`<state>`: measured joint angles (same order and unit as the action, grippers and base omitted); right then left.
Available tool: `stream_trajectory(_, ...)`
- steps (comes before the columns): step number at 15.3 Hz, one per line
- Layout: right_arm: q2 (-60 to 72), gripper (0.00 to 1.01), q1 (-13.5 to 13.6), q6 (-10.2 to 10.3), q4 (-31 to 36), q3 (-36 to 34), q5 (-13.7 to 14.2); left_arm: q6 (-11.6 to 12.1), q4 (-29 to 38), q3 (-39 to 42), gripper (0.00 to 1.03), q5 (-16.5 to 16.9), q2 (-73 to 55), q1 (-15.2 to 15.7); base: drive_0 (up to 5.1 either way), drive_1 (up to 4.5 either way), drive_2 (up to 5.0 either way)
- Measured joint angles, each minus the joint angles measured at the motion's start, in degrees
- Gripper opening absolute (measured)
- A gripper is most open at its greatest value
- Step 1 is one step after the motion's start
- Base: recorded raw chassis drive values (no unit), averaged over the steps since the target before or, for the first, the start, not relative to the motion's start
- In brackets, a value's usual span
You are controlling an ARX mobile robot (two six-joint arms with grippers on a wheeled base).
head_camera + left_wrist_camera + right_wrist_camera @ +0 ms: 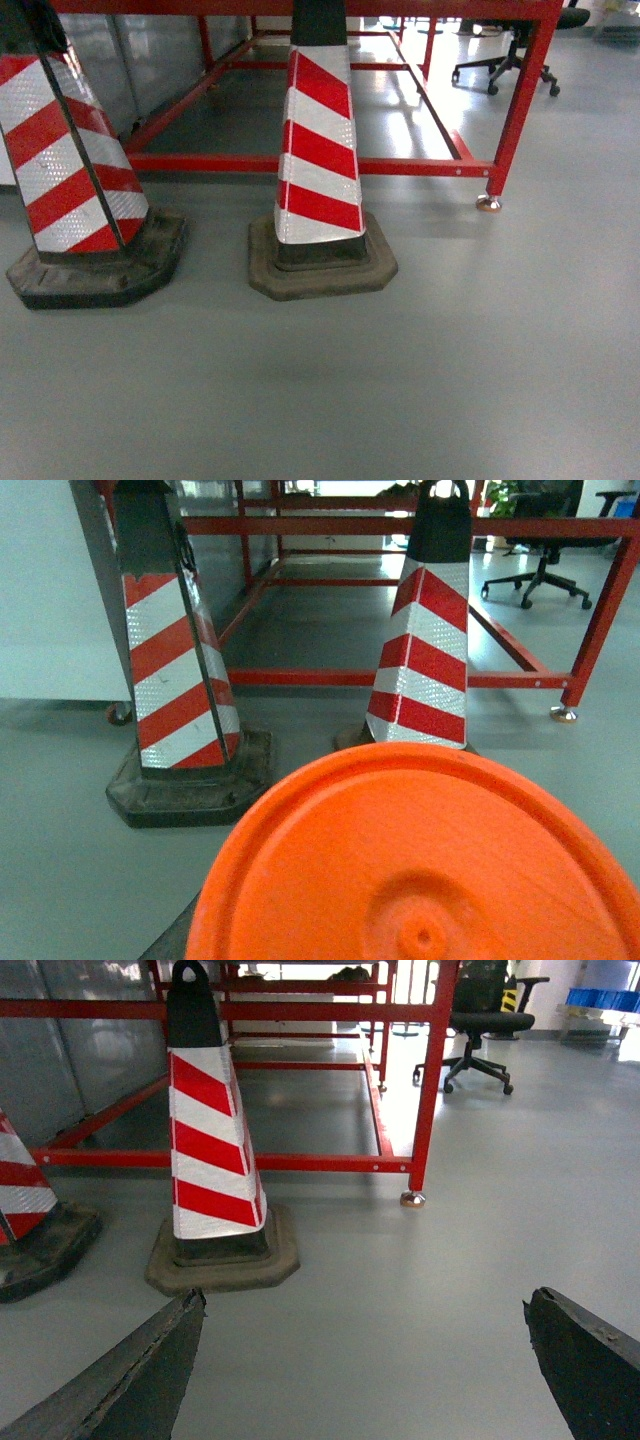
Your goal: Pick capacitor and pack into box
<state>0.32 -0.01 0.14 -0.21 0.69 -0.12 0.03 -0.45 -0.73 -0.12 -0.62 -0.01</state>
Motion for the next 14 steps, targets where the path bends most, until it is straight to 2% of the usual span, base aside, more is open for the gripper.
stream_trajectory(14,0.0,0.98,0.0,0.0,-0.1,0.0,0.2,0.0,0.1,0.0,0.43,0.1,0.0,0.0,0.0,3.73,-3.7)
